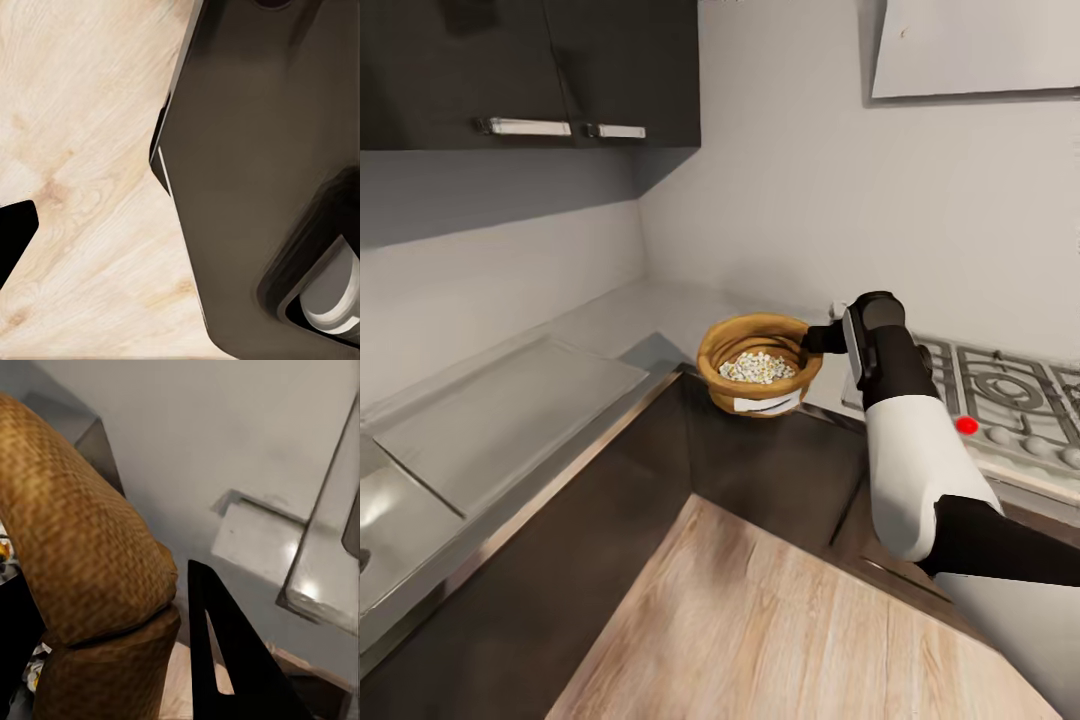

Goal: In the kitchen, take the popcorn bag from the countertop, put it into the microwave, and heat it until the popcorn is cooked so the cooked popcorn ends up inside the bag.

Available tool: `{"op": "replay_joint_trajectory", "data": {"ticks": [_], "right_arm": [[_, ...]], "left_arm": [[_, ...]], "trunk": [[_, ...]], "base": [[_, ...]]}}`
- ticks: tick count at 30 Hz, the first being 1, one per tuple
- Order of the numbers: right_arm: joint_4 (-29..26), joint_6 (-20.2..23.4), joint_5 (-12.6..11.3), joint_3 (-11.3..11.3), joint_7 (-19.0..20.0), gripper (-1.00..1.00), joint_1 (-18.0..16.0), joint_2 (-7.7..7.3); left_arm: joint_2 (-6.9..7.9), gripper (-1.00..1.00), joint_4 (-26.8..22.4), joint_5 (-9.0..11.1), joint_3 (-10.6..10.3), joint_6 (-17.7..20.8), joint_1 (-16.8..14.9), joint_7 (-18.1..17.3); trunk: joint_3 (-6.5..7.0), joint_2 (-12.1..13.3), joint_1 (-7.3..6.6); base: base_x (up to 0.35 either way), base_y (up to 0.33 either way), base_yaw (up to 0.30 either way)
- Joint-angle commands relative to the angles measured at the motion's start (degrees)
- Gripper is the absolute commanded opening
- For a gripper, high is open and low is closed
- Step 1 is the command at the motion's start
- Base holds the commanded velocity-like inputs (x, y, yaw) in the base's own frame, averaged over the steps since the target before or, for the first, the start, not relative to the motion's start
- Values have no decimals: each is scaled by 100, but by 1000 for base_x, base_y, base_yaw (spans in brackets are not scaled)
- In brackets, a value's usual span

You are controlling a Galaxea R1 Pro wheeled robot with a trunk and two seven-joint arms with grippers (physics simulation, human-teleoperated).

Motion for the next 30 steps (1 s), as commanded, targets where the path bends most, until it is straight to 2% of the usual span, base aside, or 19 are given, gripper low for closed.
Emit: {"op": "replay_joint_trajectory", "data": {"ticks": [1, 23, 30], "right_arm": [[-3, 15, 59, -26, 56, -100, -5, 11], [741, 15, 68, -50, 58, -100, -5, 11], [748, 15, 94, -52, 59, -100, -23, -121]], "left_arm": [[-2, 100, 2, 13, 8, -19, -2, 12], [-2, 100, 2, 16, 5, -24, -3, 11], [-2, 100, 2, 13, -1, -27, -3, 9]], "trunk": [[-6, -4, -3], [-6, -4, -3], [-6, -4, -3]], "base": [[-346, 0, 0], [-346, 0, 0], [-346, 0, 0]]}}
